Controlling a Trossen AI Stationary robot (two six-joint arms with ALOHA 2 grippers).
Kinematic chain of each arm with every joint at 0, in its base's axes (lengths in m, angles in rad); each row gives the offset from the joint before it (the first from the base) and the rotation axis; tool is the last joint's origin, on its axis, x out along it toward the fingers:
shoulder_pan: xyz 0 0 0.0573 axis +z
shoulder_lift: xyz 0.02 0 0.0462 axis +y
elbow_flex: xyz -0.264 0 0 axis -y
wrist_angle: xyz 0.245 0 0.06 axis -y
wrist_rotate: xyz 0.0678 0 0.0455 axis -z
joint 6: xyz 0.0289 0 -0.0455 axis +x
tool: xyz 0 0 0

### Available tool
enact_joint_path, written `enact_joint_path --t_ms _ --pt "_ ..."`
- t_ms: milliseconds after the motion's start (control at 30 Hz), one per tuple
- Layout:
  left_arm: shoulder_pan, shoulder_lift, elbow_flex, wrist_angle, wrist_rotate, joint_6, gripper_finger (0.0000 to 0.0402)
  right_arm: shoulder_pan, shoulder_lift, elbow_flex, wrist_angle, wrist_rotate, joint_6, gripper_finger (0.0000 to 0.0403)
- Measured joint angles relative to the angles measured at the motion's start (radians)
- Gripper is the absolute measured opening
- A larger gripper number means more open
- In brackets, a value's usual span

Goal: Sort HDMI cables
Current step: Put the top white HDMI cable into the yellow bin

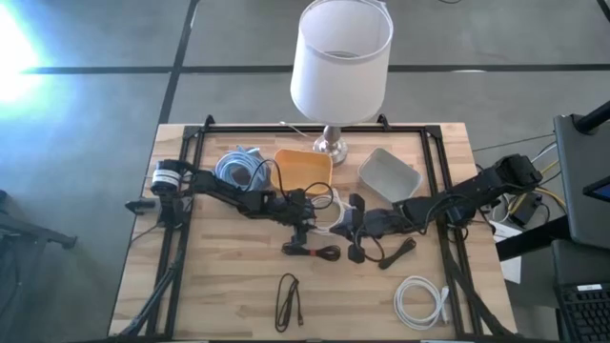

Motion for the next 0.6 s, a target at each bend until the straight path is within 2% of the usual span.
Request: enact_joint_path --t_ms 367,500,600 --pt "0.0 -0.001 0.0 -0.001 0.0 0.0 0.0161 0.002 -0.001 0.0 0.001 0.025 -0.003 0.0012" --pt "0.0 -0.001 0.0 -0.001 0.0 0.0 0.0161 0.004 -0.002 0.0 0.028 0.018 -0.004 0.0041" --pt "0.0 -0.001 0.0 -0.001 0.0 0.0 0.0161 0.005 -0.005 0.0 0.053 -0.029 -0.007 0.0068"
